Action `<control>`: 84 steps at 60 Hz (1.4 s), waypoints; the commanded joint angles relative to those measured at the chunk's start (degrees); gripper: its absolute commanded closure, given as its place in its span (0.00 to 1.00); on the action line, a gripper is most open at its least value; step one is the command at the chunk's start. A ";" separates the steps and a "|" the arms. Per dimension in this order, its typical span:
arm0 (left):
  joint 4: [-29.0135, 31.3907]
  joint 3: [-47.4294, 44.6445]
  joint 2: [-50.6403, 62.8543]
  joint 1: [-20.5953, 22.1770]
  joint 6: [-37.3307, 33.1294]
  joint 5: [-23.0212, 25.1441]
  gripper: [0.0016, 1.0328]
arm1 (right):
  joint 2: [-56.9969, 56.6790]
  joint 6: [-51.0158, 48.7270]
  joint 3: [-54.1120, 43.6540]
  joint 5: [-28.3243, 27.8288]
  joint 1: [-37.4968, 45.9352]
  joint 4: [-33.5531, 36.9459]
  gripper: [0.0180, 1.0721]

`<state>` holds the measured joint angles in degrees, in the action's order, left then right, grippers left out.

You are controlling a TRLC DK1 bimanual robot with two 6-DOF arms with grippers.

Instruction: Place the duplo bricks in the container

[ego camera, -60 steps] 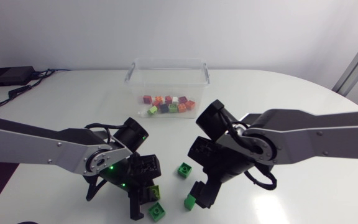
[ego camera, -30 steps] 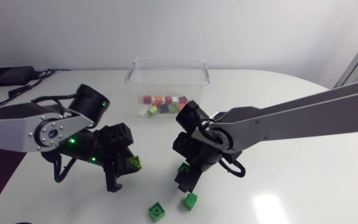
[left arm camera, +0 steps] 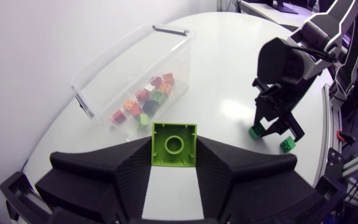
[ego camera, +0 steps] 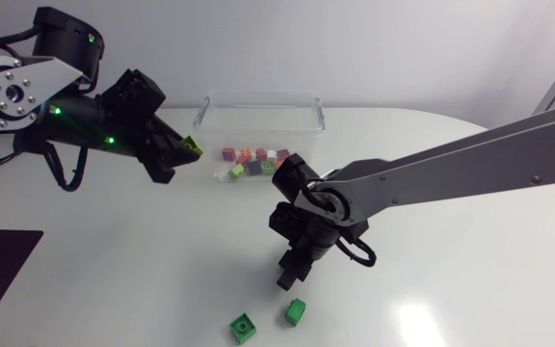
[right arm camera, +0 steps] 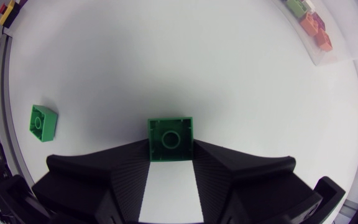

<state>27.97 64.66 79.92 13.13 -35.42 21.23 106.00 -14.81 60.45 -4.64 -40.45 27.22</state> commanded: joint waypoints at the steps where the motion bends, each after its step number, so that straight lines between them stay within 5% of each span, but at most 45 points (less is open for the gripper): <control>1: -2.04 2.84 3.05 -0.03 4.22 1.00 0.72 | -2.99 -1.19 0.46 0.25 1.33 1.87 0.72; 22: -11.18 14.53 15.35 0.59 14.50 -0.58 0.72 | -12.92 -2.68 5.03 -1.16 6.70 8.55 0.74; 52: -10.48 34.04 32.40 2.52 19.16 -8.75 0.67 | -16.08 0.66 16.90 -6.25 13.73 9.43 0.74; 58: -8.72 37.99 35.74 1.99 20.65 -9.98 0.42 | -16.26 1.54 18.92 -6.87 14.96 8.11 0.74; 62: -8.28 38.61 36.27 1.99 21.27 -10.60 0.03 | -16.08 2.85 20.24 -7.13 15.66 6.88 0.74; 84: -0.98 19.89 14.83 1.90 12.39 -10.69 0.04 | -10.19 6.81 27.01 -6.34 15.92 -0.50 0.74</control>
<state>26.02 89.43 101.23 15.49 -19.64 10.44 93.03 -10.20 85.86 -11.31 -24.67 28.29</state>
